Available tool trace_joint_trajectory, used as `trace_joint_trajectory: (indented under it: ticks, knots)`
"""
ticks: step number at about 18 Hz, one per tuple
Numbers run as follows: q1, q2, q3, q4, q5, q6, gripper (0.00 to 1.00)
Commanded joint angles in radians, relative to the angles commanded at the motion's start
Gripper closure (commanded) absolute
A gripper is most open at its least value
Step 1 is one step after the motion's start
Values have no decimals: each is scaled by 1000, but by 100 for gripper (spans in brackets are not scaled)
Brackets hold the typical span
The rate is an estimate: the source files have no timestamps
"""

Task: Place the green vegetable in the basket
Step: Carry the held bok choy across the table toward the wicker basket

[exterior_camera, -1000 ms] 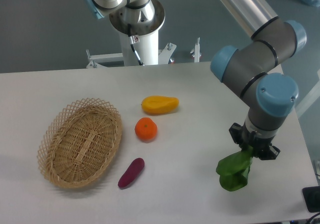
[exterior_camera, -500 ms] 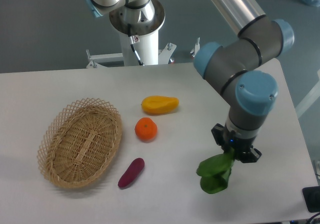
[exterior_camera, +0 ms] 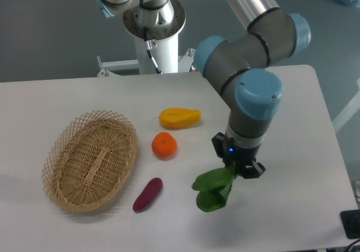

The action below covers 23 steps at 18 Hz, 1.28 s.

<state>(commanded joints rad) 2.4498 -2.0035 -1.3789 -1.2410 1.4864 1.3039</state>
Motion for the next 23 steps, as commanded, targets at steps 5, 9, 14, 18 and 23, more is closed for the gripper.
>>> trace_joint_trajectory:
  ticks: [5, 9, 14, 18, 23]
  knots:
    - [-35, 34, -51, 0, 0, 0, 86]
    - [-66, 61, -91, 2, 0, 0, 86]
    - [-138, 91, -126, 3, 3, -31, 86]
    - [-227, 107, -158, 8, 12, -104, 86]
    - [-350, 106, -198, 12, 25, -178, 85]
